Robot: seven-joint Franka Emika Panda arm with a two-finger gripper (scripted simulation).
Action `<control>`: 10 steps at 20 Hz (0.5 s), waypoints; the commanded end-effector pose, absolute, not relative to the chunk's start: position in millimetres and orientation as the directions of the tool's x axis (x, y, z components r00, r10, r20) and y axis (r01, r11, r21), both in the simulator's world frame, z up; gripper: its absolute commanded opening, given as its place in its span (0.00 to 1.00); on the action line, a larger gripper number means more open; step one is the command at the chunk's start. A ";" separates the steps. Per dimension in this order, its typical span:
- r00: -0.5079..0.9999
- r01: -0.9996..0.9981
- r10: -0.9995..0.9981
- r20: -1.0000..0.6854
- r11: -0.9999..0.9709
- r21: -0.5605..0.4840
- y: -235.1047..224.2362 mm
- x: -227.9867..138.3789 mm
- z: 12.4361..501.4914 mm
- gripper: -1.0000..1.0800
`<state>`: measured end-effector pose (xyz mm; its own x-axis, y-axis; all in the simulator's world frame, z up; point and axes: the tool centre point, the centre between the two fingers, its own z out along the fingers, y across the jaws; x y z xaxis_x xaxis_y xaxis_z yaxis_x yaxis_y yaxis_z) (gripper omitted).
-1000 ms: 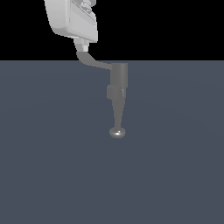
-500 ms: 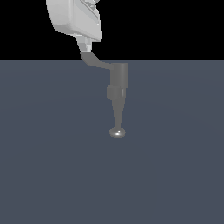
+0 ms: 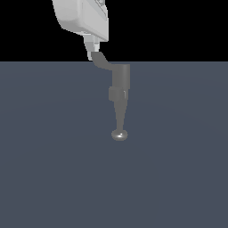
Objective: Turn on the faucet by rotating a designated handle.
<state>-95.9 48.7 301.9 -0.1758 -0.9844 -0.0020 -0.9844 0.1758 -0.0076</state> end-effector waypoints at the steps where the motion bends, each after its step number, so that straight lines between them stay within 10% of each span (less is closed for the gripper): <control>1: -0.181 -0.984 -0.984 0.000 0.181 -0.001 41.3 -104.6 300.2 0.00; 10: -0.177 -0.984 -0.984 -0.001 0.177 -0.005 20.7 -114.9 301.4 0.00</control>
<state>-113.6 32.4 301.8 -0.1678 -0.9858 -0.0015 -0.9858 0.1678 -0.0062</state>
